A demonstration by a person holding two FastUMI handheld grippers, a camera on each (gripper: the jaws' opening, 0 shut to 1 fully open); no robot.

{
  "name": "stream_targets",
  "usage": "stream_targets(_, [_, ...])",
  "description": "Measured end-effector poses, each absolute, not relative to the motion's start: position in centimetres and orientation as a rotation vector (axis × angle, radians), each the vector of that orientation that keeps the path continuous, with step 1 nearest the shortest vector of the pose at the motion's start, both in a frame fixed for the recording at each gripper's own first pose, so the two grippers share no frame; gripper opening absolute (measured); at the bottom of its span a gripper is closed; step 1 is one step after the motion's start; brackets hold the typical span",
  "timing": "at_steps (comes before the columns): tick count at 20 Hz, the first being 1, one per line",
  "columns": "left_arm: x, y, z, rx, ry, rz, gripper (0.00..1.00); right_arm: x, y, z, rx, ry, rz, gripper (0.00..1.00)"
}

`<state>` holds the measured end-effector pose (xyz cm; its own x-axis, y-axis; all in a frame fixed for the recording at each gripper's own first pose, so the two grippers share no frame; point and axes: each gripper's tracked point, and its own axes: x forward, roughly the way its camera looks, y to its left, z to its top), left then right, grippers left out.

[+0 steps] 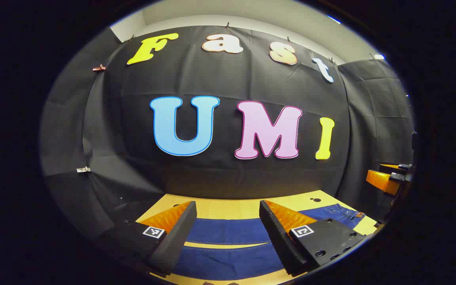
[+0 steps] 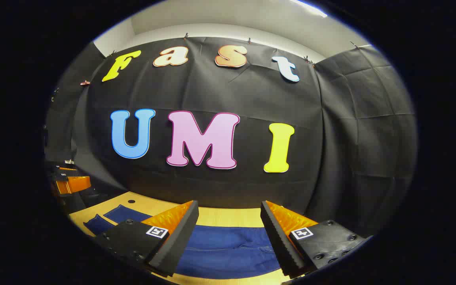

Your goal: Grasp the waist and the cuffs of the jeans and fold them to make the two legs overlap; first hold the waist and fold one-third of the jeans toward the cuffs, then hold the cuffs and fold the remaining one-third in the same direction to finish folding.

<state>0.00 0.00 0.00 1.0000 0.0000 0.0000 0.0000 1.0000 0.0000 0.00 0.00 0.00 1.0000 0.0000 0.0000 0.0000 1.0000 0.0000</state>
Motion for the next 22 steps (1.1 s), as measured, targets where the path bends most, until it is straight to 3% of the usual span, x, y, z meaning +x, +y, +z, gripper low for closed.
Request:
stream_targets(16, [0.2,2.0,-0.9,0.006,0.011,0.045,1.0,0.7,0.3,-0.5,0.004,0.004,0.002,0.94])
stream_targets(18, [0.1,2.1,-1.5,0.011,0.022,0.044,1.0,0.6,0.4,-0.6,0.001,0.004,0.002,0.99])
stream_targets(22, [0.4,2.6,-2.3,0.039,0.042,0.054,1.0,0.7,0.1,-0.9,0.004,0.01,-0.005,0.99])
